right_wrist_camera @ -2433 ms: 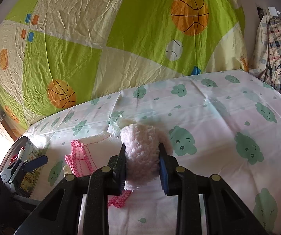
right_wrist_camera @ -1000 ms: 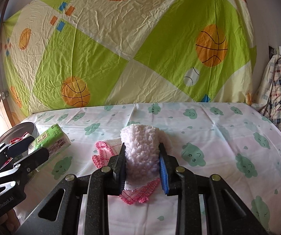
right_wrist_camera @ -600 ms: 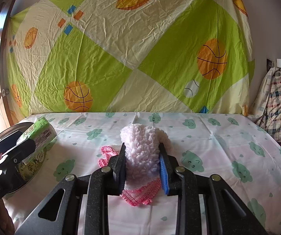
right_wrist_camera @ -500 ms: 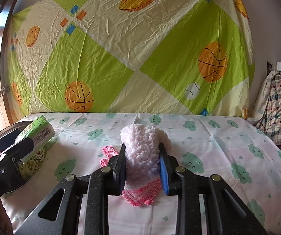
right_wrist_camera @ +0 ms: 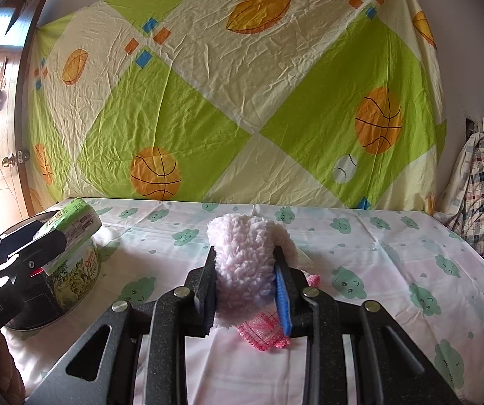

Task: Organize soft objects
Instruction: 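Carry the tissue pack with the left tool while the right tool carries the pink ball over the tin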

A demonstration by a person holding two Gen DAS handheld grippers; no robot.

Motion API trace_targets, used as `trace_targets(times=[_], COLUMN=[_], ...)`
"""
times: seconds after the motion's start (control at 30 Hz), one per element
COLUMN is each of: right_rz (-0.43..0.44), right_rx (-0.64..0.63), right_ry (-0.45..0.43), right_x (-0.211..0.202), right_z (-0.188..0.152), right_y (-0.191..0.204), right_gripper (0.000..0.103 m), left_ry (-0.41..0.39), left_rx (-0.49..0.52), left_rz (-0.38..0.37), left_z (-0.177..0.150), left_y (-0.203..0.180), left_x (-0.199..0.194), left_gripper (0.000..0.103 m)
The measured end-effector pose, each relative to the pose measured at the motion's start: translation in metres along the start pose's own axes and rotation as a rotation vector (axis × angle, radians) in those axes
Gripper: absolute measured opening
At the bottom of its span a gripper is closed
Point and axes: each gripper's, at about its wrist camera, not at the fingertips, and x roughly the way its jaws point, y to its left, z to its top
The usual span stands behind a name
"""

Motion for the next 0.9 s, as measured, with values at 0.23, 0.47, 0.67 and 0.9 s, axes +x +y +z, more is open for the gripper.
trace_targets(times=[0.23,0.47,0.67,0.9], right_rz=[0.010,0.029,0.049,0.070], right_rx=[-0.015,-0.019,-0.026,-0.032], right_ry=[-0.012,-0.021,-0.023,-0.029], right_x=[-0.005,-0.009,-0.011,-0.013], right_z=[-0.001,-0.002,-0.003,-0.004], right_y=[0.010,0.019,0.029,0.039], right_gripper=[0.031,0.031,0.031,0.031], left_ry=[-0.006,-0.017,-0.027,-0.034], left_rx=[-0.020,-0.031,-0.050,-0.074], left_rz=[0.011,0.022,0.027,0.034], left_z=[-0.001,-0.002,-0.003,-0.005], left_y=[0.008,0.014,0.022,0.032], left_x=[-0.007,-0.014,-0.021,-0.027], left_gripper=[0.051,0.051,0.051,0.051])
